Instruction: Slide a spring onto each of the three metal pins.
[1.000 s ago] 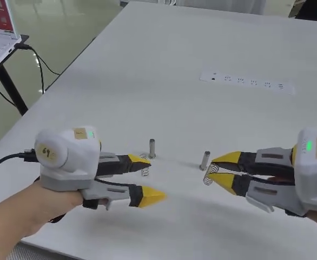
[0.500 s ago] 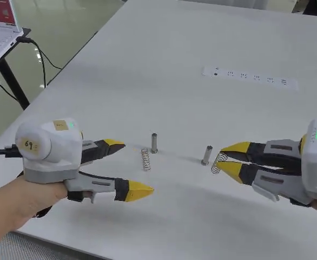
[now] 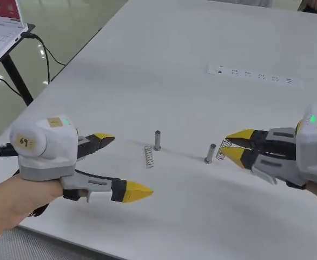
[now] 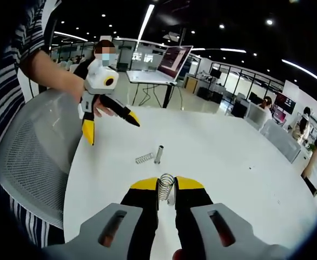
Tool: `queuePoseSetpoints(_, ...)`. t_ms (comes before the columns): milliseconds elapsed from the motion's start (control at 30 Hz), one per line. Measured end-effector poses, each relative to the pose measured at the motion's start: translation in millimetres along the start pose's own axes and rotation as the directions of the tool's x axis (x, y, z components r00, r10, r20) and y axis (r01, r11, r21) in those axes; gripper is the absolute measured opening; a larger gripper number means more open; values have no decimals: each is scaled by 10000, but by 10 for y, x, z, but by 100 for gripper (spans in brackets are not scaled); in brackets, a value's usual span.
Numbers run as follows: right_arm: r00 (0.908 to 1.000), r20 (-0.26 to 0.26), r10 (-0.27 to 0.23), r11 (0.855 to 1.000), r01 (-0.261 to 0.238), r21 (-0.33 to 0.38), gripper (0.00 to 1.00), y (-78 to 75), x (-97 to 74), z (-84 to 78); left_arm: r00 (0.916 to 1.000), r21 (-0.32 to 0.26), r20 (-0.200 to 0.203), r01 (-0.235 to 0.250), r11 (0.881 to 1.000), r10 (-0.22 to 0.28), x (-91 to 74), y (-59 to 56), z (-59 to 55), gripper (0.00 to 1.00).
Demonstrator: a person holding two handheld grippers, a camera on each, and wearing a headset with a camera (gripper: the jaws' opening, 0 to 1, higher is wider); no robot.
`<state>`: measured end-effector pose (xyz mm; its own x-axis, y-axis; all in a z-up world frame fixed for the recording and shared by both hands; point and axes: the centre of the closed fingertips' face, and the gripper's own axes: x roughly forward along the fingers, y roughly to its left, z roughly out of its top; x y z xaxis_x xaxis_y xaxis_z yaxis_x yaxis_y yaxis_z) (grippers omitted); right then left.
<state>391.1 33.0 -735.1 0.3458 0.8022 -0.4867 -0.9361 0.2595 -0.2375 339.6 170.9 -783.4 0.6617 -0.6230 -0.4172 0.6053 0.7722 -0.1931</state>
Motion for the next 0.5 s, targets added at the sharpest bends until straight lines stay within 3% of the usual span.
queuePoseSetpoints(167, 9990, 147, -427, 9968, 416, 681, 8, -155, 36, 0, 10000, -77, 29, -52, 10000, 53, -22, 21, 0, 98)
queuePoseSetpoints(500, 9981, 85, -618, 9893, 601, 1328, 8, -278, 202, -17, 10000, -80, 28, -87, 9999, 88, -47, 22, -9, 98)
